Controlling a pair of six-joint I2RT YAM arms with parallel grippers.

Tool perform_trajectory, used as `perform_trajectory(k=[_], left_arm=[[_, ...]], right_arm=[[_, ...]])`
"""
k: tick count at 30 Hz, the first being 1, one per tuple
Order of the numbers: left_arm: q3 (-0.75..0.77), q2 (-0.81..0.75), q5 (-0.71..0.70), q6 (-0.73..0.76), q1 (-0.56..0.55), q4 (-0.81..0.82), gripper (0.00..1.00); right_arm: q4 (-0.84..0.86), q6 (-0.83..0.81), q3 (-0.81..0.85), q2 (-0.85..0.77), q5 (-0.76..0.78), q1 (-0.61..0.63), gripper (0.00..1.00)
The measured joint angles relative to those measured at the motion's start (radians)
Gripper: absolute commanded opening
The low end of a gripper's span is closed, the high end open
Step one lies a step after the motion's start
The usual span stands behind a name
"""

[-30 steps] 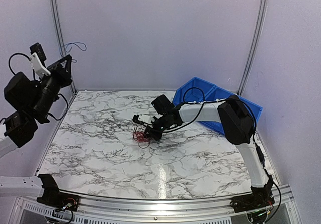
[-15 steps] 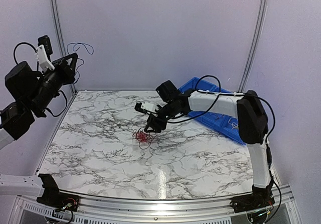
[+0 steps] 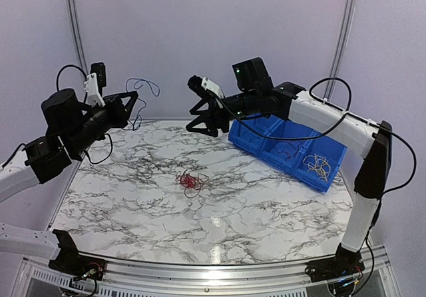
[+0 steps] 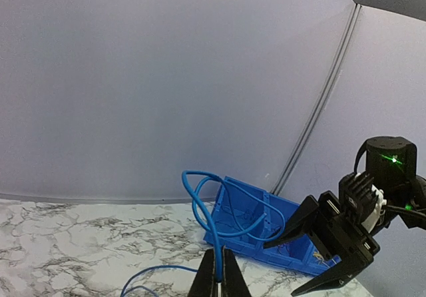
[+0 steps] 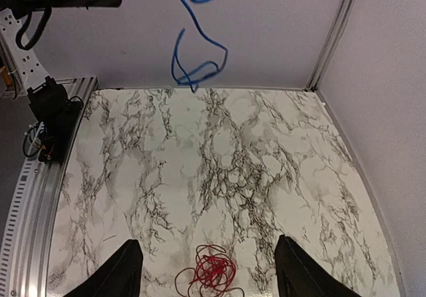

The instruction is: Untangle the cables

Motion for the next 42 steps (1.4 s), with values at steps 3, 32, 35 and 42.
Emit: perform_trajectory(k=[3, 32, 35, 42], left_arm=[[-0.01, 0.026, 0.046, -0.029, 0.0, 0.025, 0.0], [-0.037, 0.041, 0.15, -0.159, -0.019, 0.175, 0.0], [-0.046, 0.042, 0.151, -0.168, -0.023, 0.177, 0.0], [-0.049, 0.042, 0.155, -0.173, -0.03, 0.184, 0.0]], right_arm=[[0.025, 0.05, 0.018, 0.013, -0.055, 0.0, 0.68], [0.127, 0.249, 0.13, 0.199, -0.24, 0.019, 0.59], [0.127, 0.254, 0.132, 0.213, -0.246, 0.019, 0.57], [0.127, 0.262, 0.174, 0.24, -0.258, 0.03, 0.53]])
